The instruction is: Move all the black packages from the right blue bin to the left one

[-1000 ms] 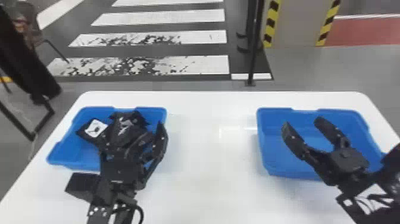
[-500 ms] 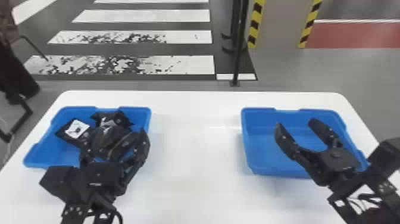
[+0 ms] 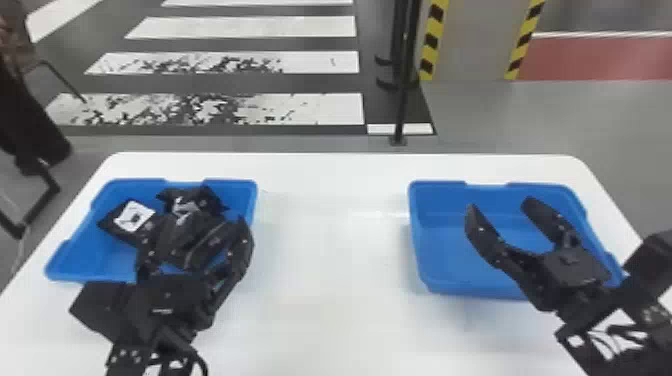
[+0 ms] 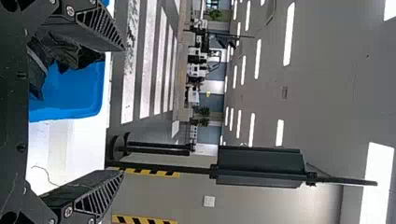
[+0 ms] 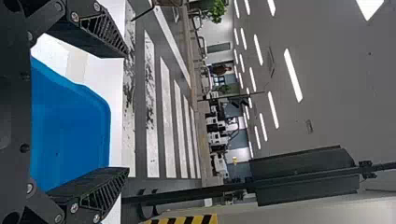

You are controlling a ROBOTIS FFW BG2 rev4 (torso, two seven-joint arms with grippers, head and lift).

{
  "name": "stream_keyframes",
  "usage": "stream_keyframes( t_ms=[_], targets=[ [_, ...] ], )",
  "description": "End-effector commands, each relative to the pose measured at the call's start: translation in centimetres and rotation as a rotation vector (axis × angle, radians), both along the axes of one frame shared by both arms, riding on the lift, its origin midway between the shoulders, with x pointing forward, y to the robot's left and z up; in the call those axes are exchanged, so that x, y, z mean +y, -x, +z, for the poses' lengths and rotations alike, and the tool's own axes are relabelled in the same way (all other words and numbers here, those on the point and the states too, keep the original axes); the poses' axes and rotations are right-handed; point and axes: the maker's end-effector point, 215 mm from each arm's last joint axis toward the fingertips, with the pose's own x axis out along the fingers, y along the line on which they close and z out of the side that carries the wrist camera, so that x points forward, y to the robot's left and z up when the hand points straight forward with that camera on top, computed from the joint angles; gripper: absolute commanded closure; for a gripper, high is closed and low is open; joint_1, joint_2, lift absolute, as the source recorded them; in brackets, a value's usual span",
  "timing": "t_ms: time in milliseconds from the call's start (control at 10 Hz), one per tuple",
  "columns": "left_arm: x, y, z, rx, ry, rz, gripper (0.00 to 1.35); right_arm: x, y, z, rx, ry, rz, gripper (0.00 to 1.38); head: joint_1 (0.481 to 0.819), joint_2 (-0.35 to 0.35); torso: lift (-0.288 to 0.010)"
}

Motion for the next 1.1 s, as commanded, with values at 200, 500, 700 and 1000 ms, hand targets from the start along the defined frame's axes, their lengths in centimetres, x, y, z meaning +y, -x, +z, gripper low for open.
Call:
stream_keyframes(
  t_ms=[200,500,700,1000],
  targets=[
    [0.21,0.15,-0.3,0.008,-0.005,0.005,0.13,0.07,0.1,-0.32,0.01,-0.002,0.003,0.18,0.695,0.037,-0.176],
    [0.29,0.19,-0.69,0.02,-0.008,0.006,0.13,0.15,0.11,-0.48,0.017,-0.001,0.005,0.18,0.695,0.039,-0.176],
    [0.29,0.27,-0.8,0.023,-0.008,0.006,0.13,0.17,0.27,-0.6,0.02,0.003,0.005,0.19,0.695,0.041,-0.176],
    [0.29,0.34,-0.85,0.025,-0.006,0.006,0.13,0.27,0.42,-0.39,0.017,0.006,0.008,0.19,0.695,0.042,-0.176]
  ],
)
